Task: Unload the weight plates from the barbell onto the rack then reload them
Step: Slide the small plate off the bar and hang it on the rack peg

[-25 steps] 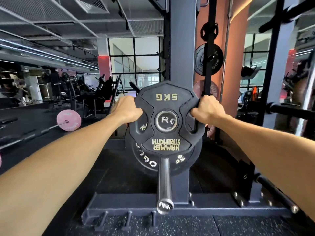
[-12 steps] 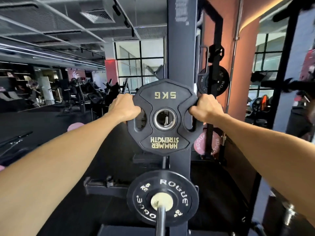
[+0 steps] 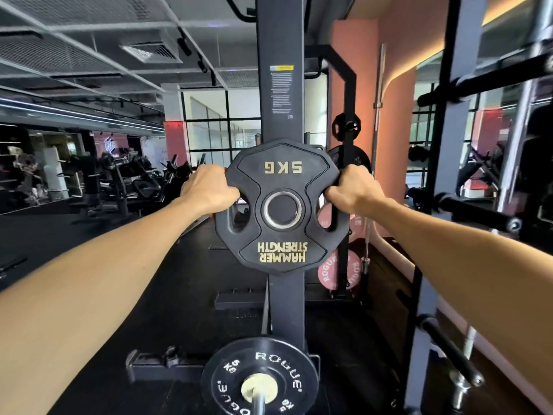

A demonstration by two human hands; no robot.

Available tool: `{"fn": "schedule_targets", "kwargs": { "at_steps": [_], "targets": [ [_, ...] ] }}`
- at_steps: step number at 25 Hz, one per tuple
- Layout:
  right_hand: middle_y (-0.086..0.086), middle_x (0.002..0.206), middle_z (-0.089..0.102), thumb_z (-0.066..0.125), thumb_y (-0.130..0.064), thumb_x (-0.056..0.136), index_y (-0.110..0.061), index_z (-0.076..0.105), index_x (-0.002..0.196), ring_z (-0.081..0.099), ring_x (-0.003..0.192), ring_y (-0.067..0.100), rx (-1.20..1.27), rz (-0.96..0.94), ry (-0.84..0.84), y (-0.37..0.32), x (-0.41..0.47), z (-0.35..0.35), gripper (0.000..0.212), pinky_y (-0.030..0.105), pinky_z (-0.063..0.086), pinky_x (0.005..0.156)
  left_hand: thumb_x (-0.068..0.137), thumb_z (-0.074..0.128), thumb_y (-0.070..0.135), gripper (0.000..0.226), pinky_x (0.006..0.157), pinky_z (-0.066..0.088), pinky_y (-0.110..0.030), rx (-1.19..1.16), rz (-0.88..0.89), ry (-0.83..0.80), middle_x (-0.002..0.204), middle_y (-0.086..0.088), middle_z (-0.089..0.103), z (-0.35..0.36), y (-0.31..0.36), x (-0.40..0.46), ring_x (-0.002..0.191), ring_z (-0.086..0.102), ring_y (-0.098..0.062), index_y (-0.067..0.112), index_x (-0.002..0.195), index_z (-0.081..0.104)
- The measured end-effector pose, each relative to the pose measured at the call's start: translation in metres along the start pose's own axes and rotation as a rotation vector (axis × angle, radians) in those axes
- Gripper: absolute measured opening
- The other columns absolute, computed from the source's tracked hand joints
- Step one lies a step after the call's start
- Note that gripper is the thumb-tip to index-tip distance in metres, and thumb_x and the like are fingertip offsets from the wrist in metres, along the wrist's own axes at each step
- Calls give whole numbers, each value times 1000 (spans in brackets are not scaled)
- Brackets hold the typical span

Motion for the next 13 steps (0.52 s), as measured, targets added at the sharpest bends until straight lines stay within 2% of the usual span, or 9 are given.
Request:
{"fn": "schedule_targets", "kwargs": {
  "at_steps": [4, 8, 13],
  "targets": [
    [12, 76, 62, 56, -25, 72, -4, 61, 76, 60, 68, 35, -13, 15, 26, 52, -11, -35, 22, 32, 47, 62, 74, 61, 13, 13, 50, 39, -28, -6, 10, -31, 64, -8, 53, 20, 57, -12, 55, 51, -27, 8, 66, 53],
    [12, 74, 61, 56, -24, 72, -4, 58, 72, 59, 66, 34, -30, 8, 25, 127, -13, -69, 21, 33, 48, 60, 73, 63, 15, 17, 52, 37, -27, 14, 19, -53, 69, -9, 53, 58, 130, -15, 60, 52, -28, 9, 65, 49],
    [11, 61, 50, 56, -21, 72, -5, 49, 60, 54, 64, 35, -79, -27, -9, 268, -3, -122, 21, 32, 44, 59, 73, 64, 19, 11, 60, 48, -32, -48, 2, -48, 78, -10, 63, 141, 260, -24, 70, 62, -33, 9, 75, 63]
  ]
}}
Point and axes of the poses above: each hand's wrist, its own x-axis towards the middle knuckle, its own z-axis out of the palm, y = z × x, the point moved 8 cm from there along x, towards the middle knuckle
